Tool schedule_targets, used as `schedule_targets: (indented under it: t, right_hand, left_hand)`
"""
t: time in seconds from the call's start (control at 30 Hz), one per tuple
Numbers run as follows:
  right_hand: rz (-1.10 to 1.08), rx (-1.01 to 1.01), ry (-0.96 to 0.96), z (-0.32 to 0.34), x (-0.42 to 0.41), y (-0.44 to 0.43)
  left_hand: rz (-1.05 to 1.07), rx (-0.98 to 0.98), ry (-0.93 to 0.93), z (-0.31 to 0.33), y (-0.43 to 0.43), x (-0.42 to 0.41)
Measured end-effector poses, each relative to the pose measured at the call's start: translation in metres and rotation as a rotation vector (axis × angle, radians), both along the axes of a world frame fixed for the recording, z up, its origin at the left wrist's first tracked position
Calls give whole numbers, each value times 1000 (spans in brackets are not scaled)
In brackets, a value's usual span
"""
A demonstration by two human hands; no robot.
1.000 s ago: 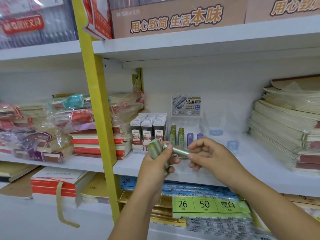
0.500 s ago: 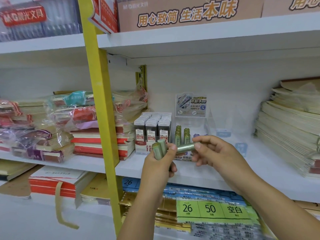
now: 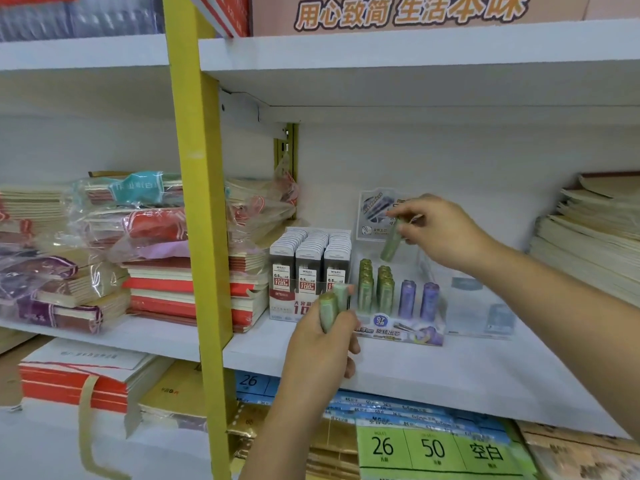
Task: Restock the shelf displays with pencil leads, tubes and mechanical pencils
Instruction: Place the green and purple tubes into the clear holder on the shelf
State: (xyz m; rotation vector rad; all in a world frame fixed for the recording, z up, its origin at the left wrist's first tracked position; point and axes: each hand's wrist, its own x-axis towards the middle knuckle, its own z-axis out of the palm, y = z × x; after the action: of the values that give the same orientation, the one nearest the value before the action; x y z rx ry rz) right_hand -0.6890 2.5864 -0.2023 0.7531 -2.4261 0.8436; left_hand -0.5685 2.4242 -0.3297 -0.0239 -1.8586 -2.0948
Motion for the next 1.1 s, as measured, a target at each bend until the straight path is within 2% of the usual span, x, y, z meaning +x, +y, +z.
schedule_targets:
  t: [0.17, 0.27, 0.47, 0.67, 0.73, 0.77, 0.83, 0.87, 0.97, 1.03, 1.1]
  right_hand:
    - [34, 42, -292, -4, -16, -14]
    - [71, 65, -367, -4, -18, -17]
    - [67, 115, -293, -11, -24, -16]
    - [24, 279, -384, -16, -25, -14]
    - [-18, 397, -266, -10, -19, -14]
    - [-18, 391, -176, -7, -10, -14]
    - [60, 217, -66, -7, 17, -13]
    - [137, 106, -70, -9, 33, -12]
    - [328, -52, -211, -25, 74, -9]
    - [348, -87, -308, -36, 88, -6]
    - [352, -203, -381, -44, 92, 0]
  left_hand:
    - [1, -78, 56, 3, -7, -2]
    - [-11, -77, 68, 4, -8, -1]
    - [-31, -40, 63, 4, -6, 2]
    - [-72, 38, 49, 6, -10, 5]
    - [-88, 36, 44, 8, -10, 8]
    - [-97, 21, 41, 9, -11, 9]
    - [-109, -26, 51, 10, -12, 11]
    - [-108, -56, 64, 10, -12, 11]
    - [-128, -133, 118, 12, -10, 13]
    - [-161, -158, 132, 12, -7, 14]
    - [-212, -125, 117, 10, -3, 16]
